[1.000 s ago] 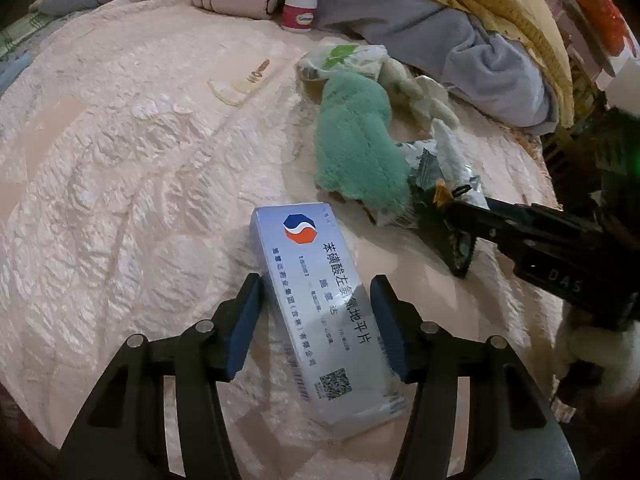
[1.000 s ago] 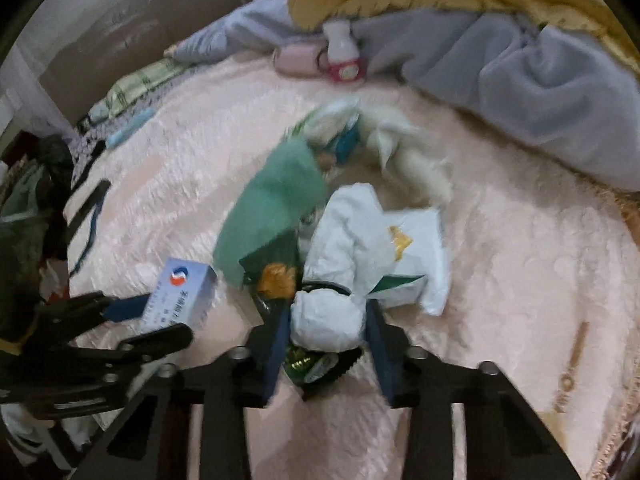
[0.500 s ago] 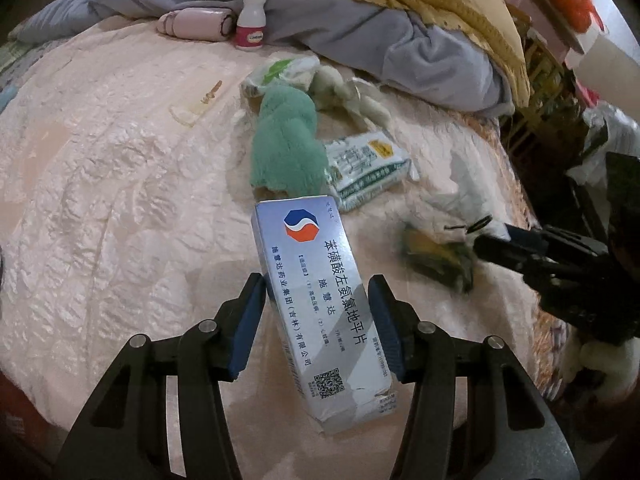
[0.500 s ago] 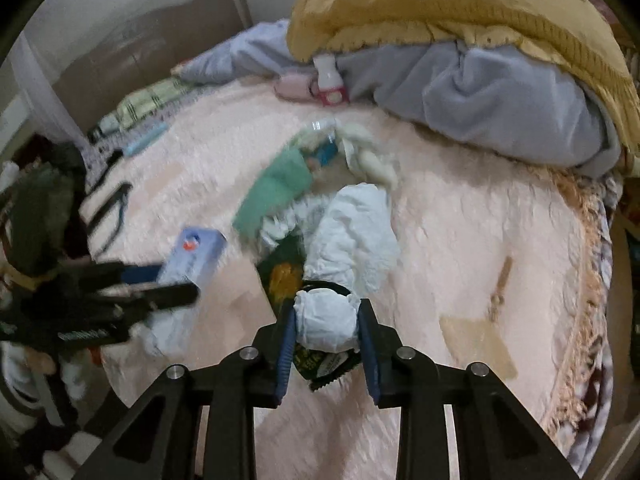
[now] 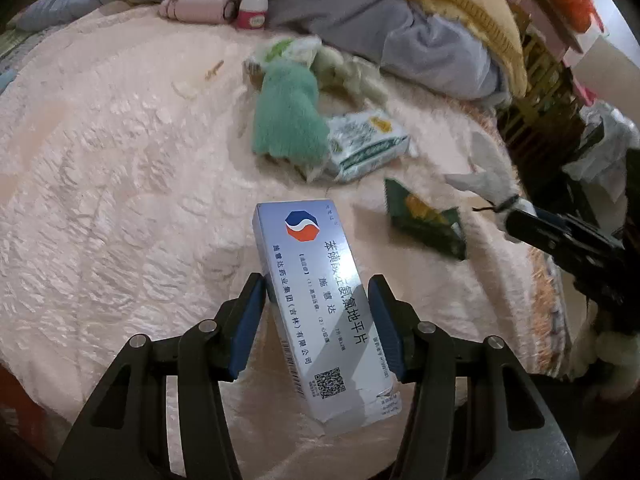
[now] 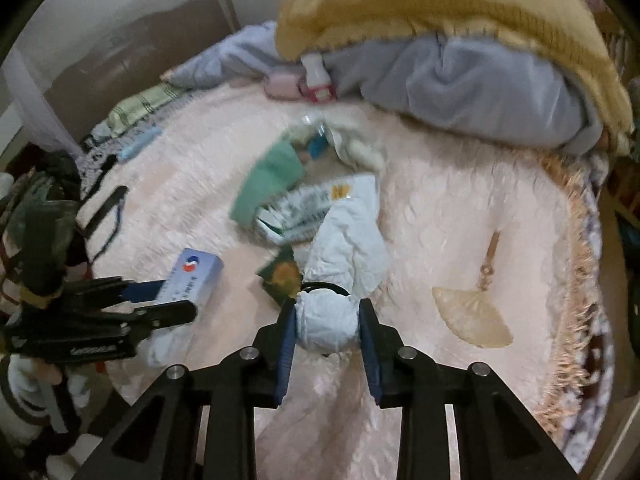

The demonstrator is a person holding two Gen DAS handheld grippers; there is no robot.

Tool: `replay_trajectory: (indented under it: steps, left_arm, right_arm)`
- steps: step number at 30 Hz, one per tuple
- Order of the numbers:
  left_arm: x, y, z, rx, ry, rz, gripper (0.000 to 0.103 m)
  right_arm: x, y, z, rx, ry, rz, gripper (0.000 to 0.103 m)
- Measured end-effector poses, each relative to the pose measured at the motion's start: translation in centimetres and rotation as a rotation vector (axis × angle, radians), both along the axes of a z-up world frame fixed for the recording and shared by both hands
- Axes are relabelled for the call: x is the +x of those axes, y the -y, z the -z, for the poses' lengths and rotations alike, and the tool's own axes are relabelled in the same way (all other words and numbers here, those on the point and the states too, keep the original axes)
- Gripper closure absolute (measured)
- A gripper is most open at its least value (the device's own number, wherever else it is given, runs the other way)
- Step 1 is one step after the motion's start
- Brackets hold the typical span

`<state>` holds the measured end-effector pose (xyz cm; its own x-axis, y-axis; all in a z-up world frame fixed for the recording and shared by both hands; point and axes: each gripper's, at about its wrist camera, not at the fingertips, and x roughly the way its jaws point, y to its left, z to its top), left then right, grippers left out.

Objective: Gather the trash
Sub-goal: 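Carry the medicine box and tissue to the white bucket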

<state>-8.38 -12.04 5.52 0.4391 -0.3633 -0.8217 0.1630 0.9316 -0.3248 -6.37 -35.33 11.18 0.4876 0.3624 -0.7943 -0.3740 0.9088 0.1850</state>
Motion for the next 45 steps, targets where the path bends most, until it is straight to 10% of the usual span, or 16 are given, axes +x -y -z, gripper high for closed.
replay_trajectory:
  steps: [9,30,45]
  left_arm:
    - [-1.8,-0.2,-3.0,-0.023,0.065,-0.018,0.052]
    - [-4.6,1.0,-6.1,-0.034,0.151,0.014,0.052]
    - [-3.1,9.2,-8.6,-0.038,0.187,0.167,0.052]
  right_arm:
    - [-4.1,0.1,-4.5,0.045,0.14,-0.015,0.074]
    - [-5.9,-1.9,-5.0,0.014,0.144,-0.032,0.074]
    - [-7.9,6.1,-5.8,0.044,0.16,0.142,0.074]
